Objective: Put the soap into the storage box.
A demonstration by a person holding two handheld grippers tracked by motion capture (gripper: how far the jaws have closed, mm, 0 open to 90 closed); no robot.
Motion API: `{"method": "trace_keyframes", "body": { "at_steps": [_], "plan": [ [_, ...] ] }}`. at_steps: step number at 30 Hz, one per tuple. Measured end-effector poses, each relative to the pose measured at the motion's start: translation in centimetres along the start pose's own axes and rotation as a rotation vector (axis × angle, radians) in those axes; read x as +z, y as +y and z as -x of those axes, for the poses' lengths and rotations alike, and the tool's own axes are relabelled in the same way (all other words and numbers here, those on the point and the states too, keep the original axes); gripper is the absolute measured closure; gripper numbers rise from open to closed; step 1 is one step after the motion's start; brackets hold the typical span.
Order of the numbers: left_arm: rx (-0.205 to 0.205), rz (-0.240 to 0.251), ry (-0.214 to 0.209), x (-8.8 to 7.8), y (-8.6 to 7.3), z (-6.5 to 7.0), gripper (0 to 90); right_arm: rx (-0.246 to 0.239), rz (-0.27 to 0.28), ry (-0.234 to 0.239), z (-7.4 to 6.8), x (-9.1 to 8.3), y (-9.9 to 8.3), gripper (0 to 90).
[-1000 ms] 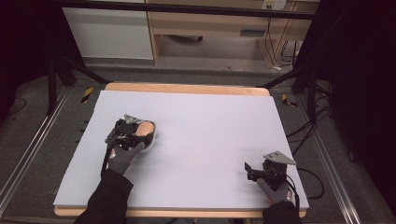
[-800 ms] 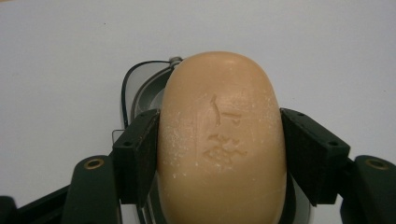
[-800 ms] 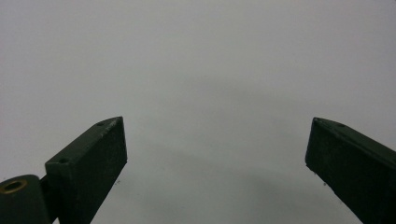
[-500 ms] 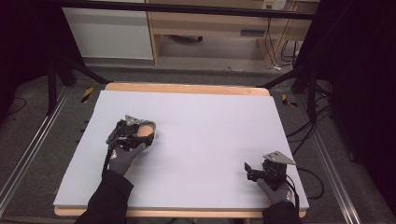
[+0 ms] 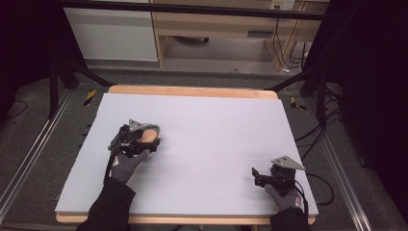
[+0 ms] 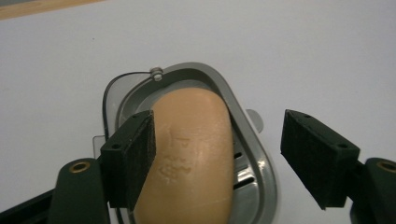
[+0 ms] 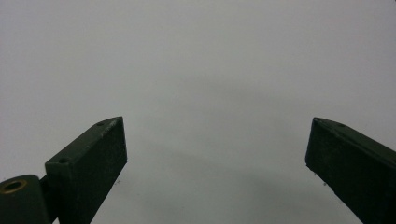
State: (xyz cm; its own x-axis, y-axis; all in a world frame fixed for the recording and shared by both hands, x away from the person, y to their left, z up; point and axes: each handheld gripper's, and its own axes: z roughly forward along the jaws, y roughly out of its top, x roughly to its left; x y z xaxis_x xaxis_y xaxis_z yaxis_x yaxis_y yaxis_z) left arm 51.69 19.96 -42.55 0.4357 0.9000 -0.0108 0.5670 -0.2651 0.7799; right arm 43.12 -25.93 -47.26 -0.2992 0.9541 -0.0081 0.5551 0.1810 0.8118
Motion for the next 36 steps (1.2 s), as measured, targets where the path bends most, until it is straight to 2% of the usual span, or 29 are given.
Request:
{"method": "trace_keyframes", "body": {
  "at_steps": [9,15,16,19,22,23,28,35,36],
  "plan": [
    [0.021,0.033,-0.048,-1.9,-0.3,0.8,24.5,0.001,0.002,-0.003,0.0,0.0,0.0,5.7],
    [0.046,0.032,-0.084,-3.3,-2.0,1.1,22.2,0.001,-0.001,-0.005,0.0,-0.1,0.0,5.6],
    [0.057,0.027,-0.085,-3.6,-2.2,1.1,22.1,0.001,-0.002,-0.006,0.0,-0.1,0.0,5.6],
    [0.06,0.033,-0.09,-4.0,-2.9,1.2,21.9,0.003,-0.003,-0.006,0.1,-0.1,0.0,5.6],
    [0.052,0.037,-0.095,-4.7,-4.2,0.9,21.9,0.004,-0.008,-0.009,0.2,-0.1,-0.1,5.6],
    [0.052,0.037,-0.095,-4.7,-4.2,0.9,21.9,0.004,-0.008,-0.009,0.2,-0.1,-0.1,5.6],
    [0.024,0.035,-0.066,-5.5,-6.0,-0.3,22.0,0.002,-0.014,-0.017,0.3,0.0,-0.2,5.6],
    [0.006,0.031,-0.066,-6.1,-7.4,-1.3,21.6,0.006,-0.022,-0.035,0.5,-0.2,-0.4,5.7],
    [-0.011,0.035,-0.061,-6.2,-7.8,-1.8,21.2,0.002,-0.027,-0.034,0.5,-0.2,-0.4,5.7]
  ]
}}
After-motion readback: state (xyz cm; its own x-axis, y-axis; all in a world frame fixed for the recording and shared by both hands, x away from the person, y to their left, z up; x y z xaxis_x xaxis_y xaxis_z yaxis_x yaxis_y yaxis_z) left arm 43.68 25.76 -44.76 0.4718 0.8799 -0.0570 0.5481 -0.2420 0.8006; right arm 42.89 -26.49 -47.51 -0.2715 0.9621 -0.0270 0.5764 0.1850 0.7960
